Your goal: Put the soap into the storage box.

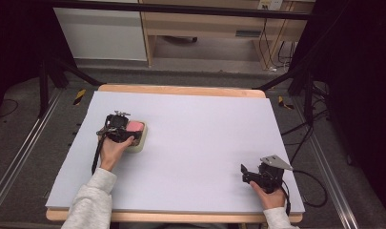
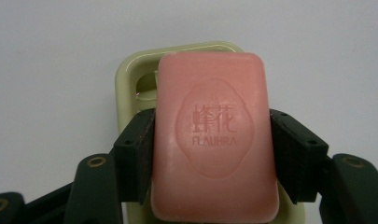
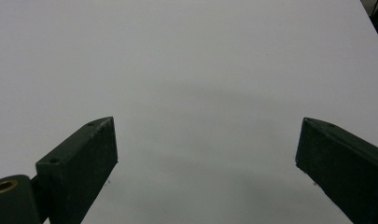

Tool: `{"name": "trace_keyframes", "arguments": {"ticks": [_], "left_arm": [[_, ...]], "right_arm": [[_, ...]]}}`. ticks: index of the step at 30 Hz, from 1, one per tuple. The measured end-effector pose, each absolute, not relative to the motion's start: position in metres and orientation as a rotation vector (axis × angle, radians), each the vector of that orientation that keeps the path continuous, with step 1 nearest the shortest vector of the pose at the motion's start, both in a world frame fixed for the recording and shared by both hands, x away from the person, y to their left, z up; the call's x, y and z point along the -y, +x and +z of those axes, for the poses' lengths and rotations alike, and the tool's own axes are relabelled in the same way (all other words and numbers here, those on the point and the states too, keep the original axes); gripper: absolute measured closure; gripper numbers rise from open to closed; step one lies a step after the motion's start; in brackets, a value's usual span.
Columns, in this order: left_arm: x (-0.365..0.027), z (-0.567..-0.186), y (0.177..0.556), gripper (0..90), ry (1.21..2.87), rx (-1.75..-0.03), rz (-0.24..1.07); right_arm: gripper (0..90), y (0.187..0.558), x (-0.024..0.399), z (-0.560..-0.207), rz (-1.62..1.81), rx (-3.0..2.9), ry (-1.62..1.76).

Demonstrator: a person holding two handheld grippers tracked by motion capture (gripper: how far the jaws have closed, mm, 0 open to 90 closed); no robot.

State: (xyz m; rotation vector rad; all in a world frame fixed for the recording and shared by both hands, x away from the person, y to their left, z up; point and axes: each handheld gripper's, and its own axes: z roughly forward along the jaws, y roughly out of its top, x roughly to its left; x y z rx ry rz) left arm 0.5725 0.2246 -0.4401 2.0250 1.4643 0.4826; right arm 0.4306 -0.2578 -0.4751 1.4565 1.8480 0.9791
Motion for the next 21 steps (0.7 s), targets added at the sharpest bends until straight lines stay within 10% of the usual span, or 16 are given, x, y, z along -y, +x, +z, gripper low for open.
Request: {"name": "trace_keyframes", "arguments": {"ticks": [21], "left_arm": [[-0.2226,-0.4455,0.5724,37.3,2.043,-1.480,0.496]], "right_arm": [[5.8,0.4304,0.2576,-0.4751,0.979,-1.849,1.456]]}}
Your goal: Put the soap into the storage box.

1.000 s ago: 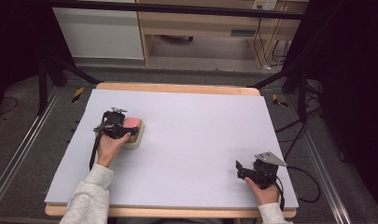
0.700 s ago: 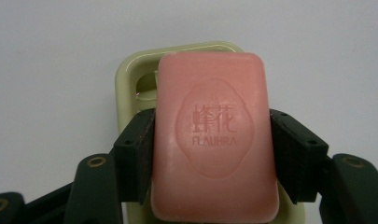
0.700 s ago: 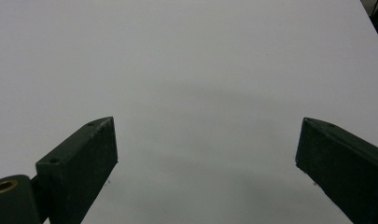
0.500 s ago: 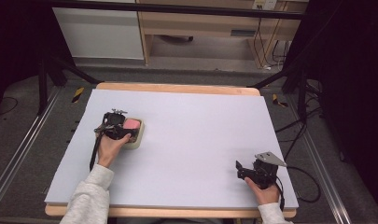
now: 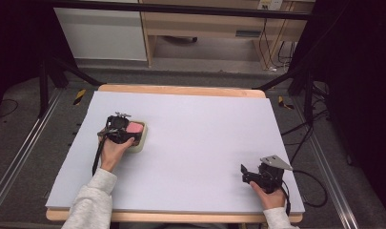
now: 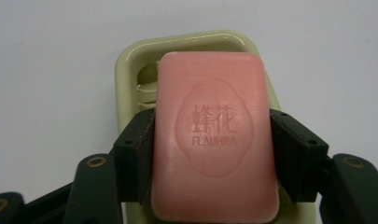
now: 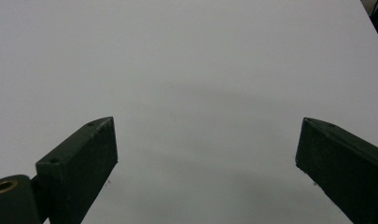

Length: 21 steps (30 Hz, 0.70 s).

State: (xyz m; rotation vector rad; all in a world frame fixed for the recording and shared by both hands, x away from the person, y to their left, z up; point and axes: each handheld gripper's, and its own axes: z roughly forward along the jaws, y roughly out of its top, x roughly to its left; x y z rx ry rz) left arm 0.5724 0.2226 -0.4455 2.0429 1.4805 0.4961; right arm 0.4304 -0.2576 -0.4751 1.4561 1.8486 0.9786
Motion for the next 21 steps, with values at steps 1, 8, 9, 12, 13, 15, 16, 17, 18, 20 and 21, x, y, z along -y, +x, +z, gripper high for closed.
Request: {"name": "trace_keyframes", "arguments": {"ticks": [1,8,9,12,13,15,16,17,18,20,21], "left_arm": [[-0.223,-0.446,0.572,37.3,2.043,-1.480,0.496],[-0.222,-0.439,0.569,35.1,2.016,-1.458,0.521],[-0.223,-0.435,0.567,35.2,2.006,-1.447,0.526],[-0.223,-0.432,0.565,34.4,2.000,-1.437,0.530],[-0.223,-0.430,0.564,34.4,1.996,-1.431,0.527],[-0.224,-0.427,0.563,31.7,1.993,-1.420,0.527],[-0.226,-0.424,0.560,30.9,1.986,-1.417,0.536],[-0.226,-0.424,0.560,30.2,1.986,-1.417,0.536],[-0.229,-0.420,0.556,29.4,1.977,-1.407,0.543],[-0.233,-0.417,0.551,28.0,1.959,-1.389,0.540],[-0.235,-0.415,0.549,27.2,1.950,-1.377,0.533]], "right_arm": [[5.8,0.430,0.258,-0.475,0.979,-1.849,1.456],[5.8,0.430,0.258,-0.475,0.978,-1.848,1.454],[5.8,0.430,0.258,-0.475,0.979,-1.848,1.454],[5.8,0.430,0.257,-0.475,0.977,-1.848,1.453],[5.8,0.430,0.258,-0.475,0.978,-1.848,1.453],[5.8,0.430,0.258,-0.475,0.980,-1.845,1.457],[5.8,0.430,0.258,-0.475,0.980,-1.842,1.458],[5.8,0.430,0.258,-0.475,0.980,-1.842,1.458],[5.8,0.429,0.258,-0.475,0.981,-1.841,1.457],[5.8,0.429,0.259,-0.475,0.981,-1.837,1.459],[5.8,0.429,0.259,-0.474,0.980,-1.837,1.457]]}}
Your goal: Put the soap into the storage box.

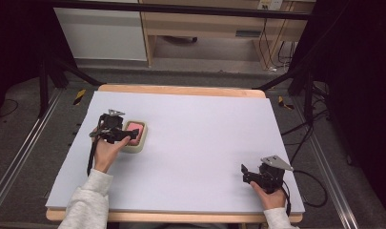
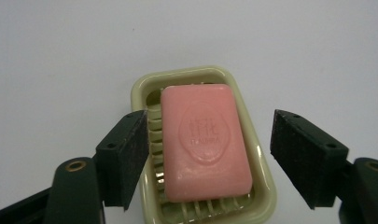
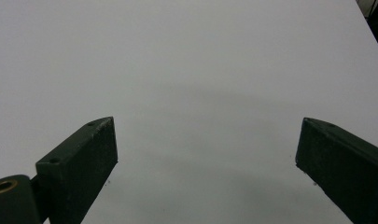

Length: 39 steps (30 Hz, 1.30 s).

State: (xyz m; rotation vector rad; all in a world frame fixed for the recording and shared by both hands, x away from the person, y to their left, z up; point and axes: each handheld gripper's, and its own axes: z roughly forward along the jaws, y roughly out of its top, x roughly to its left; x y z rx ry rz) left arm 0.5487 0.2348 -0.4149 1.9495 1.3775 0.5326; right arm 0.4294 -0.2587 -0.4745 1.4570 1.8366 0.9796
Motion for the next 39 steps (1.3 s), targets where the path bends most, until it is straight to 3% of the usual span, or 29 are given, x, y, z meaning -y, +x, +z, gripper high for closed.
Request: {"name": "trace_keyframes", "arguments": {"ticks": [13,25,39], "left_arm": [[-0.263,-0.415,0.513,22.2,1.873,-1.303,0.536],[-0.300,-0.440,0.473,21.9,1.811,-1.288,0.558],[-0.312,-0.461,0.451,21.5,1.843,-1.320,0.553]], "right_arm": [[5.8,0.428,0.261,-0.474,0.978,-1.822,1.469],[5.7,0.427,0.265,-0.475,0.976,-1.813,1.482],[5.7,0.426,0.269,-0.475,0.961,-1.802,1.503]]}}
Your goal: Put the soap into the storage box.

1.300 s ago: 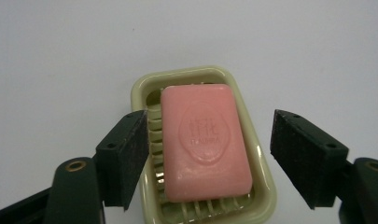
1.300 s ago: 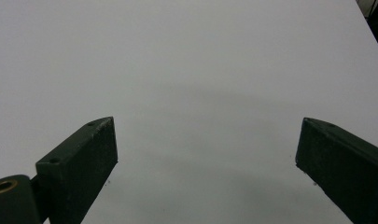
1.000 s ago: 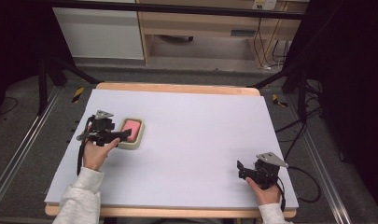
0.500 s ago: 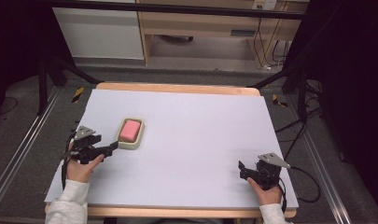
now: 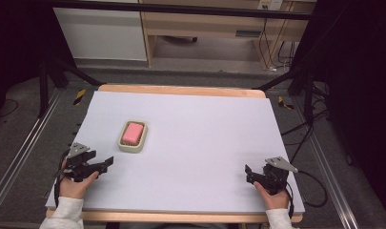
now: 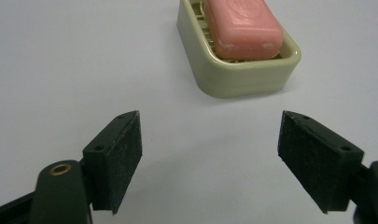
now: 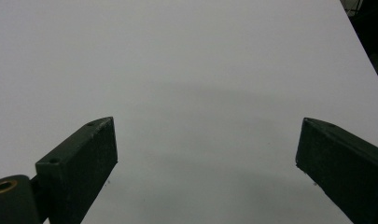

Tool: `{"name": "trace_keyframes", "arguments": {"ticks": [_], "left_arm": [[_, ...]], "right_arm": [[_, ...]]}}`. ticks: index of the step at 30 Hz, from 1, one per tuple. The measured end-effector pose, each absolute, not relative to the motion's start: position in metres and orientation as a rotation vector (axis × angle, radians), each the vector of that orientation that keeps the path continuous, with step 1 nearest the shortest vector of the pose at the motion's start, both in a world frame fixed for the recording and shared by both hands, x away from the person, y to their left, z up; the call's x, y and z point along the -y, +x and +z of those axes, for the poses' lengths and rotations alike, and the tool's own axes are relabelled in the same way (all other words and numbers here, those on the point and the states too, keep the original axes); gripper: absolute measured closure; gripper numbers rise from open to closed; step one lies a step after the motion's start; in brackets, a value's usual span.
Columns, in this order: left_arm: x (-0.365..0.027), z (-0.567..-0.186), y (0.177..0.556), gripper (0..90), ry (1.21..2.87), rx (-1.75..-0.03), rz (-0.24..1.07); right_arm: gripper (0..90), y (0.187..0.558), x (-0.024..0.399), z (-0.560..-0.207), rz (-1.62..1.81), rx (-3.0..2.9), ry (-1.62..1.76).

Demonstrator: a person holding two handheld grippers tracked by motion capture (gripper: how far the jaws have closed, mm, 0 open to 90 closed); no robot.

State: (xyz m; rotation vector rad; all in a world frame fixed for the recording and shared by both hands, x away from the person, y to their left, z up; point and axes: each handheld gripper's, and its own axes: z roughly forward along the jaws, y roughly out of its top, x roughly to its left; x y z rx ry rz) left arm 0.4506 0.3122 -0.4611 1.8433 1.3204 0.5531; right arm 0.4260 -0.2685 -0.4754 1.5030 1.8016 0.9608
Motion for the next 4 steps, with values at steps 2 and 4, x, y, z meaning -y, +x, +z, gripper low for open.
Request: {"name": "trace_keyframes", "arguments": {"ticks": [2,4], "left_arm": [[-0.3121,-0.4624,0.4495,21.5,1.853,-1.328,0.555],[-0.3123,-0.4629,0.4493,21.3,1.852,-1.331,0.552]], "right_arm": [[5.7,0.4256,0.2697,-0.4753,0.960,-1.796,1.504],[5.7,0.4257,0.2699,-0.4753,0.959,-1.796,1.507]]}}
